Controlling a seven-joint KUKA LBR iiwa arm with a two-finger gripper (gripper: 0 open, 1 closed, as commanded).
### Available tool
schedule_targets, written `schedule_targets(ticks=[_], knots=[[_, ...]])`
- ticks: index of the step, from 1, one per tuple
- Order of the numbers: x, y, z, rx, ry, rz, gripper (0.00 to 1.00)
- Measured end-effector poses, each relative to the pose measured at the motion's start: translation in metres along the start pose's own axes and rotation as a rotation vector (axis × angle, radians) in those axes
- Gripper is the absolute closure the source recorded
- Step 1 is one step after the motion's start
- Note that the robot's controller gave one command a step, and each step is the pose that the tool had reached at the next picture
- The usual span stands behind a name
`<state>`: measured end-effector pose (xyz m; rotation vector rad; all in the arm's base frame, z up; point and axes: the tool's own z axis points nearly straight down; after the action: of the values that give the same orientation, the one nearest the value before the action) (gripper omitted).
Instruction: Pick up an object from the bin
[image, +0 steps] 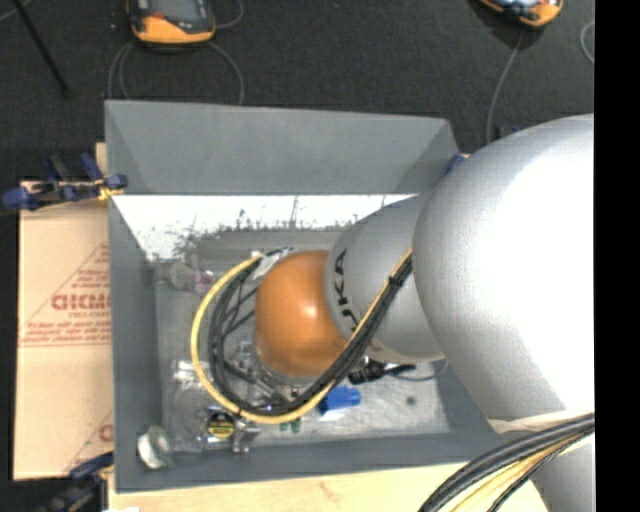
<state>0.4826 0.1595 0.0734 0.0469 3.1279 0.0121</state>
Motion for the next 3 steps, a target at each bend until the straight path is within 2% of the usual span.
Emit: schedule_targets(ticks=[1, 2, 3], knots=[[-0.001, -0.001, -0.001, 0.000, -0.001, 0.007, 1.00], [-0.001, -0.001, -0.001, 0.000, -0.001, 0.010, 1.00], [-0.006, 0.078, -0.053, 0.010, 0.012, -0.051, 1.00]])
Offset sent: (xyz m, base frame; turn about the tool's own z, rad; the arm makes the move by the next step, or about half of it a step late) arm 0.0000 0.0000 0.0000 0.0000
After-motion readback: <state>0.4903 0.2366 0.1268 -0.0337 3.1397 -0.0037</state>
